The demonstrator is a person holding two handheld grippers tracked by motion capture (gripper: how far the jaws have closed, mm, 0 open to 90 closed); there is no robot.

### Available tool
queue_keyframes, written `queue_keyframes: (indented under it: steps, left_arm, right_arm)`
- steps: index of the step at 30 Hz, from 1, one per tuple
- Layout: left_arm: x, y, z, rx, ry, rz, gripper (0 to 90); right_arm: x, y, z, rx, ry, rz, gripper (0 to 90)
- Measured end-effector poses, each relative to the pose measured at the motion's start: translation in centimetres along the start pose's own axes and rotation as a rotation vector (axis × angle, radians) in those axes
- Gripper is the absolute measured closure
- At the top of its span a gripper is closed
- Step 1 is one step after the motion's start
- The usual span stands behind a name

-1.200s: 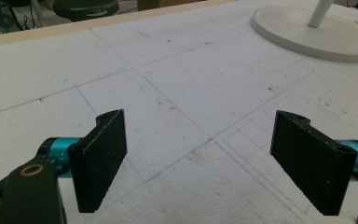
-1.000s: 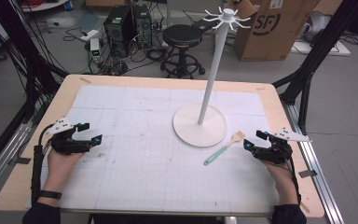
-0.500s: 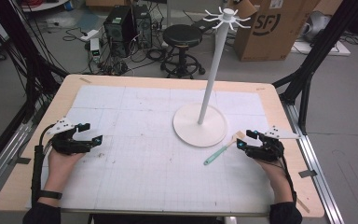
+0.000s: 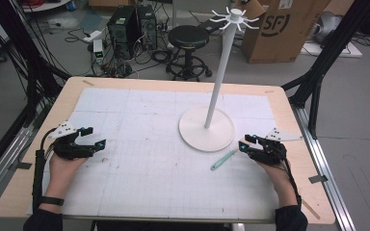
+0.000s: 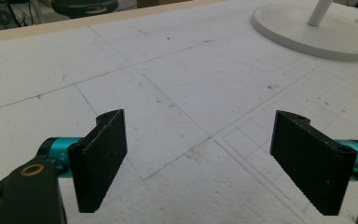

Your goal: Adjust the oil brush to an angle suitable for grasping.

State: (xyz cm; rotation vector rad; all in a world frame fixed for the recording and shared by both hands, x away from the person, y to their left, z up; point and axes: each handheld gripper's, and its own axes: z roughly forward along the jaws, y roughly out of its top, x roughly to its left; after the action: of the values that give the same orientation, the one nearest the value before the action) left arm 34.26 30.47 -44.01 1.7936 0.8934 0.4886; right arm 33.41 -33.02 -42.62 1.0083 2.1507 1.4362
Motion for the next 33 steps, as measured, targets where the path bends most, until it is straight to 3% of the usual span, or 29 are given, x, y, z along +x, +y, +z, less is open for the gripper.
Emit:
queue_keyframes:
  steps: [4,8,10,16,18,20,24,27,31,33]
  left_arm:
    - [0.0,0.0,0.0,0.001,0.001,-0.001,19.4]
    - [0.0,0.0,0.0,0.001,0.000,0.000,19.5]
    - [0.0,0.0,0.0,0.001,-0.001,0.000,19.5]
    - [0.0,0.0,0.0,0.003,-0.002,-0.002,19.5]
    - [0.0,0.0,0.1,0.001,-0.001,-0.004,19.5]
    - [0.0,0.0,0.1,0.004,-0.002,-0.002,19.5]
    - [0.0,-0.1,0.1,0.006,-0.001,-0.002,19.6]
    - [0.0,-0.1,0.2,0.011,-0.001,-0.002,19.7]
    - [-0.1,-0.1,0.2,0.013,-0.002,0.001,19.7]
    - [-0.1,-0.1,0.2,0.012,-0.003,0.000,19.8]
  right_arm:
    - [-0.2,0.0,0.5,0.027,0.022,-0.007,51.1]
    - [0.0,0.3,1.2,0.079,0.064,-0.071,40.4]
    - [0.0,0.4,1.3,0.090,0.077,-0.080,38.8]
    - [-0.1,0.4,1.7,0.115,0.084,-0.100,36.4]
    - [-0.1,0.3,1.7,0.119,0.074,-0.099,37.8]
    - [-0.4,0.4,1.7,0.117,0.030,-0.088,45.5]
    - [-0.5,0.3,1.7,0.122,0.032,-0.083,52.4]
    - [0.3,0.5,1.9,0.125,0.070,-0.095,59.1]
    - [2.5,0.8,2.9,0.137,0.140,-0.141,70.9]
    - [3.1,0.8,3.4,0.148,0.154,-0.138,74.4]
